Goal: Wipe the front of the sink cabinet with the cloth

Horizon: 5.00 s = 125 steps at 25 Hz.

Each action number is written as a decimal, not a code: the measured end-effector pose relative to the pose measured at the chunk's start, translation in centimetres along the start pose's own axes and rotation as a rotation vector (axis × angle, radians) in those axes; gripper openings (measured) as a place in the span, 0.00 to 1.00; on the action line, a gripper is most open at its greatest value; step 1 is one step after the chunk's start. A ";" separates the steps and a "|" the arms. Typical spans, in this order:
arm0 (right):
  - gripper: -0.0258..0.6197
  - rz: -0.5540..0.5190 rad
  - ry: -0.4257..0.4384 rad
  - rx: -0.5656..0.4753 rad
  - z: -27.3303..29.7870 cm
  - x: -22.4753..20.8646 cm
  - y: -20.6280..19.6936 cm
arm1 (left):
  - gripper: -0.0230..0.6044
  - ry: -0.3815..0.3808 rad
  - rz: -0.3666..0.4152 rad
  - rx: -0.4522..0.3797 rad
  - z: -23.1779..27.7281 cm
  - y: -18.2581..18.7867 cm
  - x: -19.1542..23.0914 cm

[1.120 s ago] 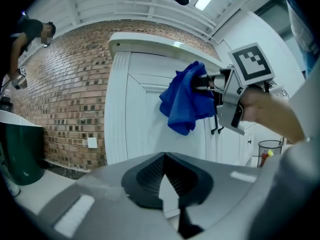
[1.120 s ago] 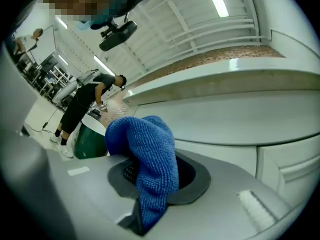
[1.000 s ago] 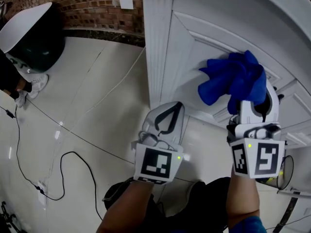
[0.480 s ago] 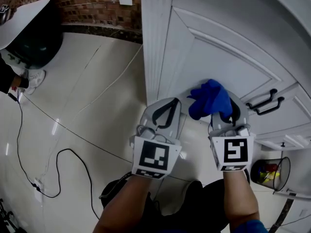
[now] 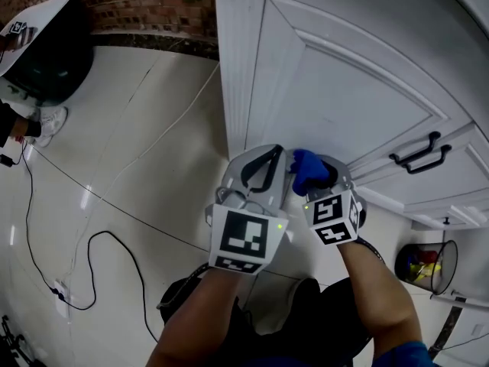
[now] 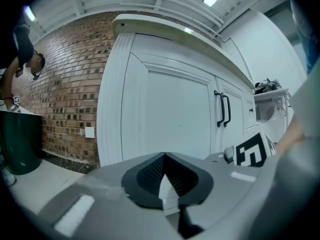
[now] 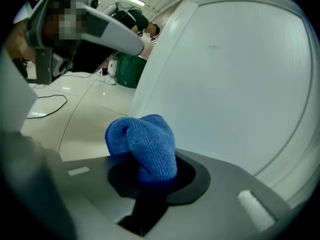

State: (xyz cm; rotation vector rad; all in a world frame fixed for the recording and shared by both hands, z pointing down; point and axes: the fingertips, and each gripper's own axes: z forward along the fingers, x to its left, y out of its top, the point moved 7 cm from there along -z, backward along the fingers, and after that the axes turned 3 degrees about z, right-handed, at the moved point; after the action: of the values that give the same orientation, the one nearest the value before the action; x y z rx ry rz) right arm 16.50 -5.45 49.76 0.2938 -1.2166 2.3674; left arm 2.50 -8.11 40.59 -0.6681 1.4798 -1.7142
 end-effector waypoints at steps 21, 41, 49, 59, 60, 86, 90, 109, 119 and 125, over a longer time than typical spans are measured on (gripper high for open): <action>0.16 0.214 -0.251 -0.657 -14.2 -4.1 12.1 | 0.04 0.047 0.038 -0.097 -1.1 2.2 0.0; 0.16 0.134 -0.422 -0.533 -14.9 -5.7 7.6 | 0.04 -0.015 -0.008 -0.053 -0.2 0.7 -0.3; 0.16 0.160 -0.312 -0.273 -6.9 -2.6 -0.8 | 0.04 -0.094 -0.111 -0.022 0.0 -0.4 -1.7; 0.16 0.145 -0.158 -0.091 -0.5 0.0 -5.2 | 0.04 -0.147 -0.085 0.027 0.8 -1.1 -3.1; 0.16 0.154 -0.151 -0.085 -0.7 -0.1 -5.2 | 0.04 -0.147 -0.081 0.029 0.9 -1.2 -3.1; 0.16 0.098 -0.647 -0.709 -26.4 -14.1 12.7 | 0.04 -0.264 0.056 -0.142 0.4 2.3 -7.8; 0.16 0.090 -0.602 -0.657 -25.3 -12.3 10.8 | 0.04 -0.256 0.056 -0.124 0.6 2.1 -7.7; 0.16 0.318 -0.376 -0.236 -11.6 -6.5 -5.3 | 0.04 -0.295 0.036 -0.051 1.1 0.5 -7.6; 0.16 0.340 -0.217 -0.043 -5.1 -3.2 -10.8 | 0.04 -0.265 0.025 -0.036 1.4 0.3 -7.4; 0.16 0.382 -0.147 0.084 -3.6 -2.5 -13.0 | 0.04 -0.269 -0.002 -0.014 1.1 -0.1 -7.2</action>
State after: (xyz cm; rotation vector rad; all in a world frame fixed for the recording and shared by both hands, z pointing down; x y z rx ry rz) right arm 25.13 3.26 55.94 0.2876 -1.3418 2.7704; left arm 7.54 -2.90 41.52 -0.8703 1.3041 -1.5476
